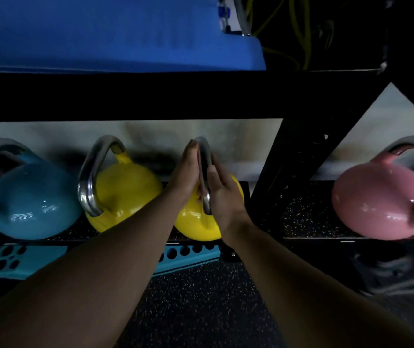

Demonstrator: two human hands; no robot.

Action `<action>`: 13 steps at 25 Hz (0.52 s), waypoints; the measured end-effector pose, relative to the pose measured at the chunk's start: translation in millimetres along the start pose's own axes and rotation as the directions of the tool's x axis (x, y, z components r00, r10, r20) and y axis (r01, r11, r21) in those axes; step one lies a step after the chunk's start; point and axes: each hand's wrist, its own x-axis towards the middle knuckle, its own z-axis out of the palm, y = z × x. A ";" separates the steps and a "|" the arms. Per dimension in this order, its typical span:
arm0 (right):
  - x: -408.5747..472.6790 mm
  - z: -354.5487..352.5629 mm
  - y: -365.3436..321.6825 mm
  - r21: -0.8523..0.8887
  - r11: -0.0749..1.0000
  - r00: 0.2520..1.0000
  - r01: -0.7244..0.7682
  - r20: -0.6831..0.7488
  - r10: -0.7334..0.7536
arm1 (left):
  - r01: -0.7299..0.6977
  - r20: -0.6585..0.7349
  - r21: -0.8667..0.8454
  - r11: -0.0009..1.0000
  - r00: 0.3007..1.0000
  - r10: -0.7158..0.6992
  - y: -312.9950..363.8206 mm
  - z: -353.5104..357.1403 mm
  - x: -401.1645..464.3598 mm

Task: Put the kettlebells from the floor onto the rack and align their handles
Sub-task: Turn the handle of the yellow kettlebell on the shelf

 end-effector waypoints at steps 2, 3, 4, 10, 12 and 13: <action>-5.2 7.2 4.2 0.027 1.000 0.999 0.006 -0.032 -0.005 | -0.001 0.048 0.020 1.000 0.999 0.000 3.4 -4.7 0.1; -6.0 7.6 6.0 0.045 0.999 0.999 0.009 -0.041 -0.007 | -0.018 0.056 0.018 1.000 0.998 0.017 3.6 -5.1 0.6; -6.7 7.5 5.2 0.071 0.997 0.999 0.009 -0.040 -0.006 | -0.036 0.056 0.008 0.999 0.998 0.035 3.1 -5.2 2.0; -5.1 19.3 5.4 0.147 0.989 1.000 -0.003 -0.022 0.006 | -0.060 0.093 -0.057 0.997 0.994 0.065 -2.3 -9.8 7.1; -3.1 21.6 8.7 0.173 0.985 1.000 -0.018 -0.020 0.022 | -0.074 0.094 -0.038 0.997 0.993 0.077 -2.3 -12.2 8.2; -1.9 21.9 11.2 0.182 0.983 0.999 -0.020 -0.029 0.026 | -0.071 0.085 -0.040 0.997 0.994 0.074 -3.2 -12.7 9.4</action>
